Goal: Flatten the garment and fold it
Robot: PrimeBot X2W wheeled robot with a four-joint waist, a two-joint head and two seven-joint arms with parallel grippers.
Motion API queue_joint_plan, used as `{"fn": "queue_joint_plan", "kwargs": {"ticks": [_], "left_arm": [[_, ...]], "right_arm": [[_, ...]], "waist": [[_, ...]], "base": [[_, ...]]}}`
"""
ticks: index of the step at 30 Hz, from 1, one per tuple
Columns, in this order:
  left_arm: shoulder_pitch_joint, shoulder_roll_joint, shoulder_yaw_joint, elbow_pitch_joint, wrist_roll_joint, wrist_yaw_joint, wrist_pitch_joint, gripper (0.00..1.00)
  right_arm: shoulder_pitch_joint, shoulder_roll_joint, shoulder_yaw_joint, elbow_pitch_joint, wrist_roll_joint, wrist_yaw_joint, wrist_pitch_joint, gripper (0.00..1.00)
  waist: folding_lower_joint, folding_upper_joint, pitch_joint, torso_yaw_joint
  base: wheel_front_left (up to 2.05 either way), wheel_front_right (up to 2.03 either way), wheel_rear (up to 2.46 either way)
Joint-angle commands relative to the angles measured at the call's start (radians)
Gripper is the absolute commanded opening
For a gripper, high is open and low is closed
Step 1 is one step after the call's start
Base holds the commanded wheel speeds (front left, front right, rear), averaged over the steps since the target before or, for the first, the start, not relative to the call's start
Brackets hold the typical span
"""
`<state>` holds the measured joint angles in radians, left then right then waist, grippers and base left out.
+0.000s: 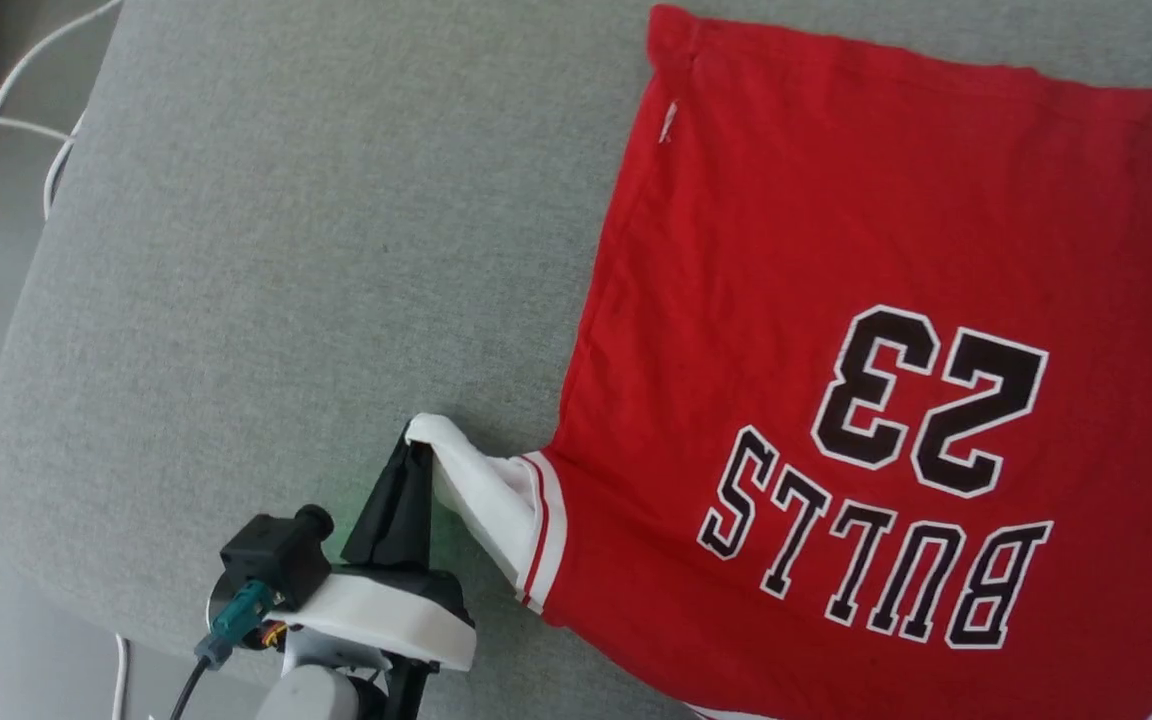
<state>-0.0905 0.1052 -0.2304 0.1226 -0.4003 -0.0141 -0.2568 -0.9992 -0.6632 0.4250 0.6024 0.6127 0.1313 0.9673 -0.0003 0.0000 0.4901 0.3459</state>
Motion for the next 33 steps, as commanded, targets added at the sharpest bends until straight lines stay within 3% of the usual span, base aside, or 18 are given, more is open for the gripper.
{"fn": "queue_joint_plan", "kwargs": {"ticks": [1, 2, 3, 4, 14, 20, 27, 33], "left_arm": [[-0.014, -0.004, 0.005, 0.005, 0.012, -0.006, -0.005, 0.0], [-0.013, -0.006, 0.009, 0.007, 0.016, -0.007, -0.005, 0.0], [-0.011, -0.007, 0.014, 0.009, 0.019, -0.009, -0.005, 0.0], [-0.011, -0.008, 0.017, 0.011, 0.022, -0.012, -0.005, 0.0], [0.031, -0.001, 0.063, 0.037, 0.042, -0.023, -0.005, 0.0], [0.095, 0.022, 0.091, 0.041, 0.043, -0.012, -0.005, 0.0], [0.182, 0.051, 0.116, 0.017, 0.032, 0.01, 0.008, 0.0], [0.235, 0.07, 0.13, -0.013, 0.024, 0.025, 0.029, 0.0]], "right_arm": [[0.047, 0.017, 0.021, 0.028, 0.009, -0.001, 0.004, 1.0], [0.057, 0.016, 0.037, 0.029, 0.011, -0.001, 0.004, 1.0], [0.063, 0.012, 0.051, 0.028, 0.012, -0.001, 0.002, 0.44], [0.067, 0.011, 0.056, 0.03, 0.024, -0.001, 0.001, 0.0], [0.002, 0.01, 0.098, -0.009, 0.095, -0.001, -0.143, 0.0], [0.007, -0.039, 0.19, -0.102, 0.159, -0.001, -0.215, 0.0], [0.102, -0.195, 0.325, -0.316, 0.233, -0.001, -0.249, 0.0], [0.238, -0.358, 0.373, -0.481, 0.306, -0.001, -0.26, 0.0]], "waist": [[0.0003, 0.0, 0.013, 0.012], [0.0003, 0.0, 0.01, 0.008], [0.0003, 0.0, 0.008, 0.004], [0.0003, 0.0, 0.005, 0.001], [0.0003, 0.0, -0.104, -0.06], [0.0003, 0.0, -0.217, -0.114], [0.0003, 0.0, -0.314, -0.19], [0.0003, 0.0, -0.361, -0.247]], "base": [[0.0, 0.0, 0.0], [0.0, 0.0, 0.0], [0.0, 0.0, 0.0], [0.0, 0.0, 0.0], [0.0, 0.0, 0.0], [0.0, 0.0, 0.0], [0.0, 0.0, 0.0], [0.0, 0.0, 0.0]]}}
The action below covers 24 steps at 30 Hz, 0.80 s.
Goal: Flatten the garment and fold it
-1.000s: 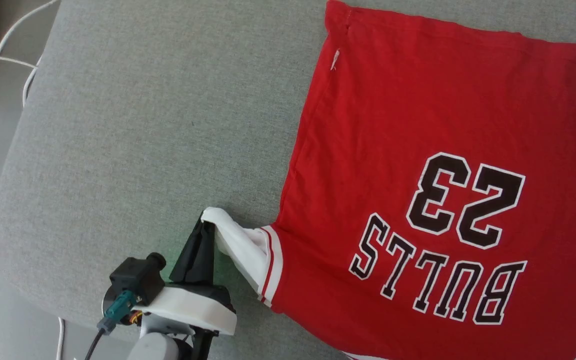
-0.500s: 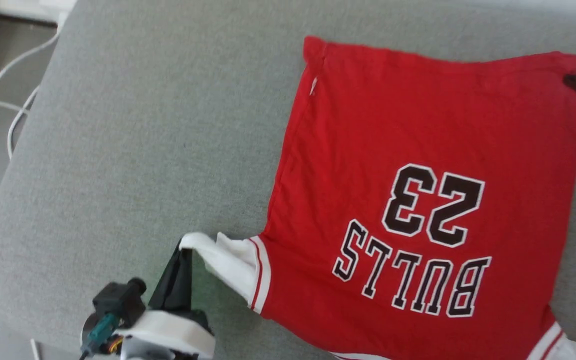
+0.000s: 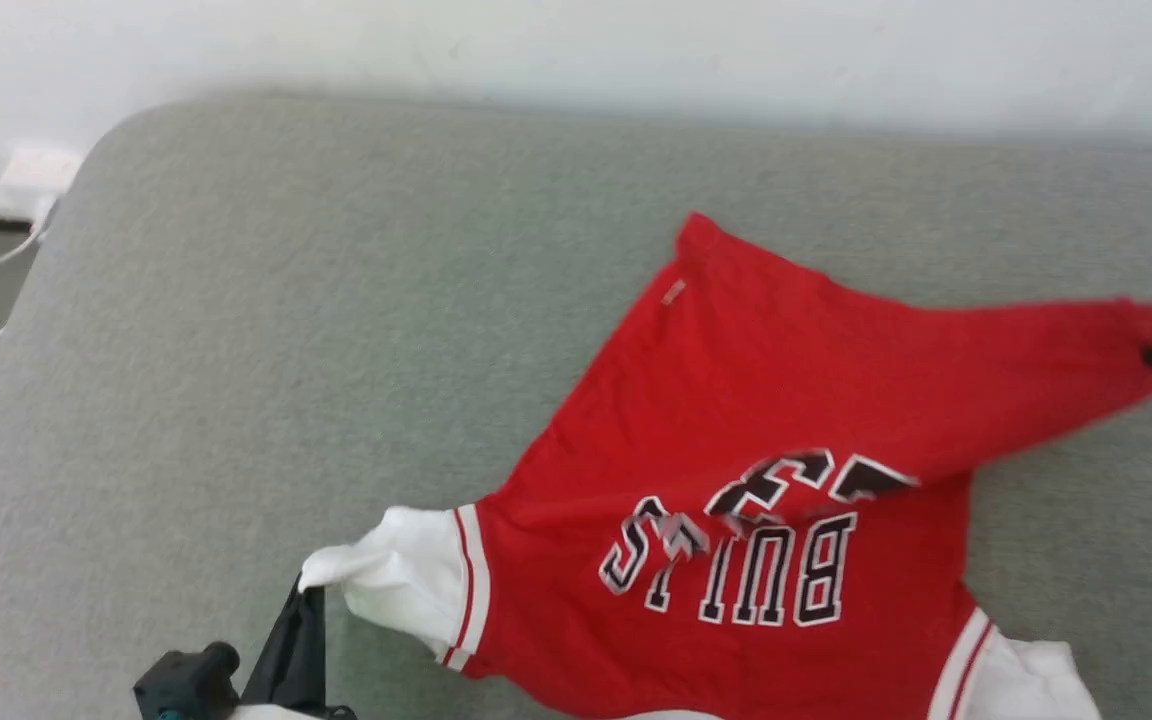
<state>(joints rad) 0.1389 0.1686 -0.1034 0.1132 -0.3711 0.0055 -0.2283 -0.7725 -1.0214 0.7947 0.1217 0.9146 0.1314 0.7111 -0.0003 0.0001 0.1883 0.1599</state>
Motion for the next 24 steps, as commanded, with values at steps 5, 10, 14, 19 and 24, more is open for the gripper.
{"fn": "queue_joint_plan", "kwargs": {"ticks": [5, 10, 14, 19, 24], "left_arm": [[0.037, 0.019, 0.01, -0.017, -0.01, 0.014, 0.009, 0.0], [0.051, 0.024, 0.008, -0.023, -0.011, 0.019, 0.013, 0.0], [0.053, 0.025, 0.0, -0.022, -0.009, 0.02, 0.015, 0.0], [0.051, 0.025, -0.007, -0.017, -0.01, 0.021, 0.014, 0.0], [0.051, 0.027, -0.007, -0.006, -0.015, 0.022, 0.011, 0.0]], "right_arm": [[0.17, -0.101, 0.023, -0.083, 0.048, -0.001, -0.016, 0.0], [0.352, -0.141, 0.031, -0.1, 0.083, -0.001, -0.057, 0.0], [0.503, -0.14, 0.037, -0.082, 0.094, -0.001, -0.083, 0.0], [0.674, -0.096, 0.056, -0.043, 0.104, -0.001, -0.127, 0.0], [0.731, -0.043, 0.009, -0.026, 0.089, -0.001, -0.174, 1.0]], "waist": [[0.0003, -0.0001, -0.085, -0.099], [0.0003, -0.0001, -0.09, -0.116], [0.0003, -0.0001, -0.089, -0.118], [0.0003, -0.0001, -0.089, -0.113], [0.0003, -0.0001, -0.098, -0.115]], "base": [[0.0, 0.0, 0.0], [0.0, 0.0, 0.0], [0.0, 0.0, 0.0], [0.0, 0.0, 0.0], [0.0, 0.0, 0.0]]}}
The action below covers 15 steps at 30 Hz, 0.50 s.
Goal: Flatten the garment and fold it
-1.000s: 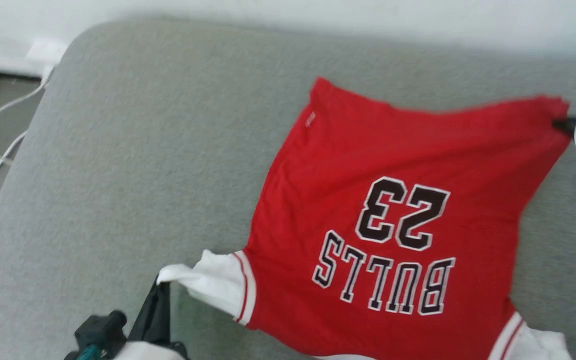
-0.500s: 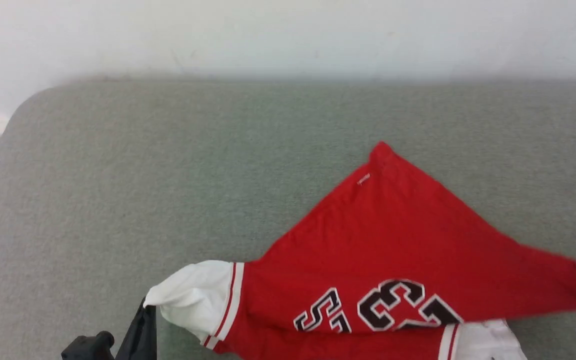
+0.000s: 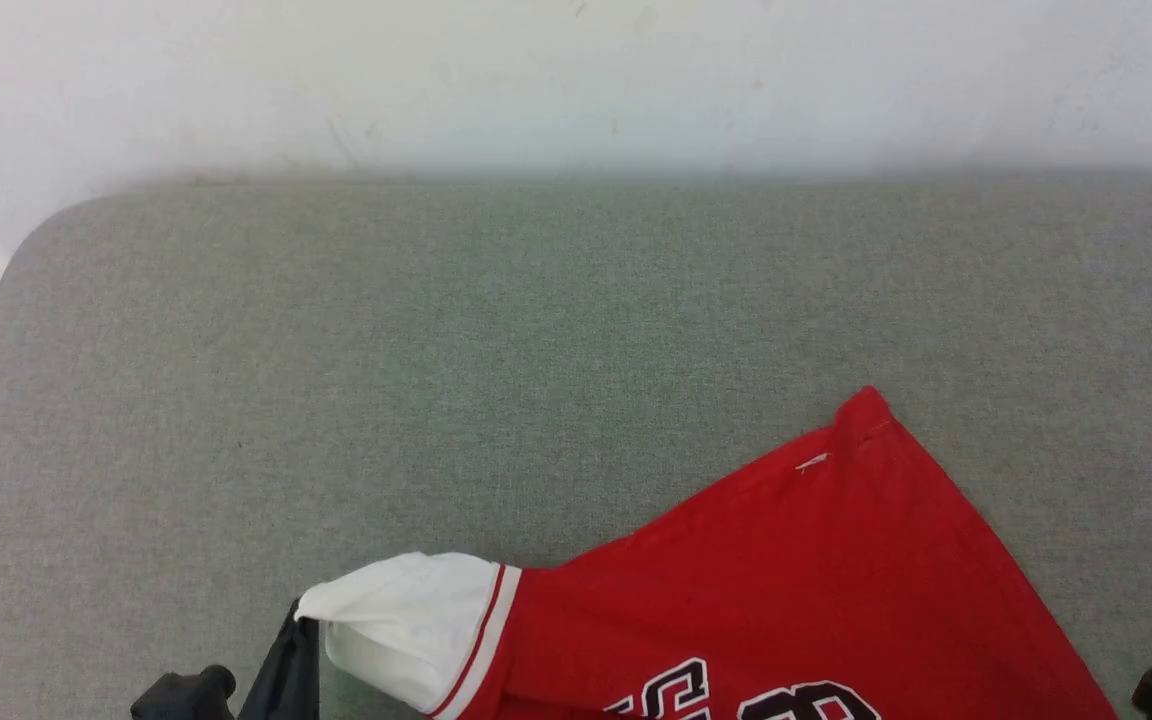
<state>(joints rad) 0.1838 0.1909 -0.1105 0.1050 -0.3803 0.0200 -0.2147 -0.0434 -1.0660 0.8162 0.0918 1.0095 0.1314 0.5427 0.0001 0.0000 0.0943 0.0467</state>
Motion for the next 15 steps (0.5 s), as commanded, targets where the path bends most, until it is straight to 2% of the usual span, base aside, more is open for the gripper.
{"fn": "queue_joint_plan", "kwargs": {"ticks": [1, 9, 11, 15], "left_arm": [[0.007, 0.005, 0.0, 0.004, -0.006, 0.007, -0.003, 0.0], [0.008, 0.011, -0.005, 0.003, -0.008, 0.01, -0.004, 0.0], [0.005, 0.011, -0.008, 0.001, -0.007, 0.01, -0.003, 0.0], [-0.017, 0.009, -0.024, -0.001, -0.001, 0.006, -0.004, 0.0]], "right_arm": [[0.001, 0.006, -0.031, 0.004, -0.009, -0.001, -0.014, 1.0], [-0.107, 0.0, -0.238, -0.07, -0.061, -0.001, -0.055, 1.0], [-0.127, 0.003, -0.257, -0.083, -0.071, -0.001, -0.048, 1.0], [-0.258, 0.058, -0.314, -0.137, -0.137, -0.001, 0.033, 1.0]], "waist": [[-0.0001, 0.0, -0.008, -0.003], [-0.0001, 0.0, -0.025, 0.002], [-0.0001, 0.0, -0.023, 0.006], [-0.0001, 0.0, 0.004, 0.031]], "base": [[0.0, 0.0, 0.0], [0.0, 0.0, 0.0], [0.0, 0.0, 0.0], [0.0, 0.0, 0.0]]}}
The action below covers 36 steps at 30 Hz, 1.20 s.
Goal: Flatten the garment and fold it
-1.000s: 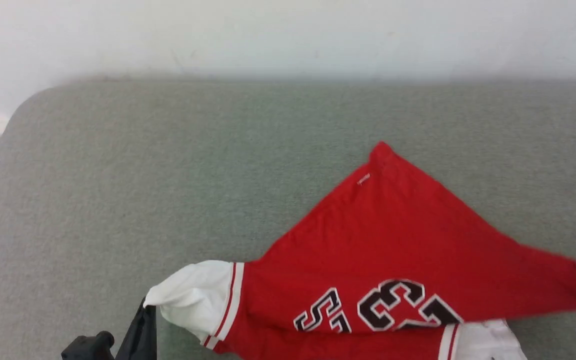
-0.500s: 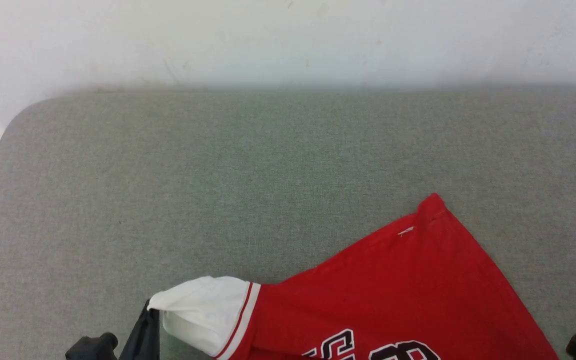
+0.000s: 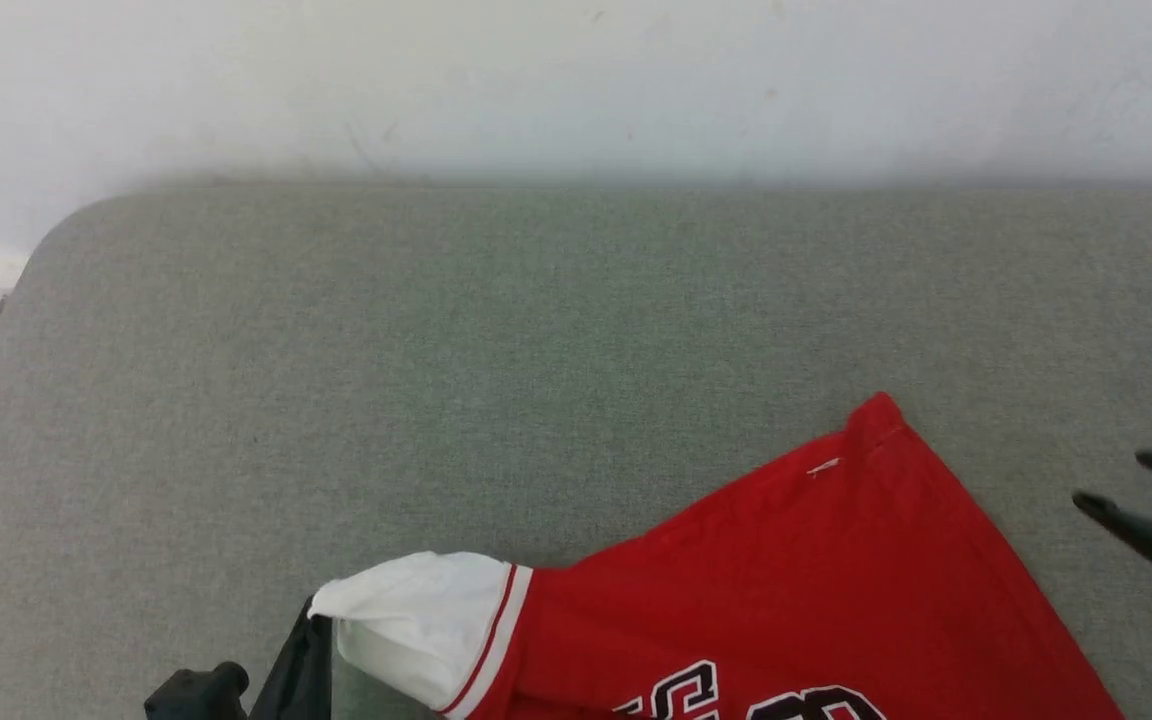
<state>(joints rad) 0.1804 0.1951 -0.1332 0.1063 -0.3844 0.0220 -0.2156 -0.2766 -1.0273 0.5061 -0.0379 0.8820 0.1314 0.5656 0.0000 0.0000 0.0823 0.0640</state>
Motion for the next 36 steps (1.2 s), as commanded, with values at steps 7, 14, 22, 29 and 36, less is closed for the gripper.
{"fn": "queue_joint_plan", "kwargs": {"ticks": [7, 14, 22, 29, 36], "left_arm": [[-0.064, -0.008, -0.03, 0.007, 0.012, -0.006, -0.012, 0.0], [-0.107, -0.022, -0.054, 0.032, 0.019, -0.019, -0.02, 0.0], [-0.16, -0.043, -0.076, 0.057, 0.025, -0.032, -0.032, 0.0], [-0.185, -0.049, -0.08, 0.078, 0.029, -0.036, -0.038, 0.0], [-0.174, -0.042, -0.075, 0.093, 0.029, -0.032, -0.041, 0.0]], "right_arm": [[-0.253, 0.13, 0.075, 0.056, -0.098, -0.001, 0.18, 1.0], [-0.398, 0.213, 0.196, 0.208, -0.133, -0.001, 0.298, 1.0], [-0.48, 0.321, 0.257, 0.462, -0.129, -0.001, 0.246, 1.0], [-0.44, 0.342, 0.383, 0.541, -0.087, -0.001, 0.187, 1.0], [-0.44, 0.316, 0.43, 0.538, -0.026, -0.001, 0.025, 0.0]], "waist": [[0.0, 0.0, 0.077, 0.063], [0.0, 0.0, 0.123, 0.105], [0.0, 0.0, 0.184, 0.145], [0.0, 0.0, 0.199, 0.151], [0.0, 0.0, 0.152, 0.125]], "base": [[0.0, 0.0, 0.0], [0.0, 0.0, 0.0], [0.0, 0.0, 0.0], [0.0, 0.0, 0.0], [0.0, 0.0, 0.0]]}}
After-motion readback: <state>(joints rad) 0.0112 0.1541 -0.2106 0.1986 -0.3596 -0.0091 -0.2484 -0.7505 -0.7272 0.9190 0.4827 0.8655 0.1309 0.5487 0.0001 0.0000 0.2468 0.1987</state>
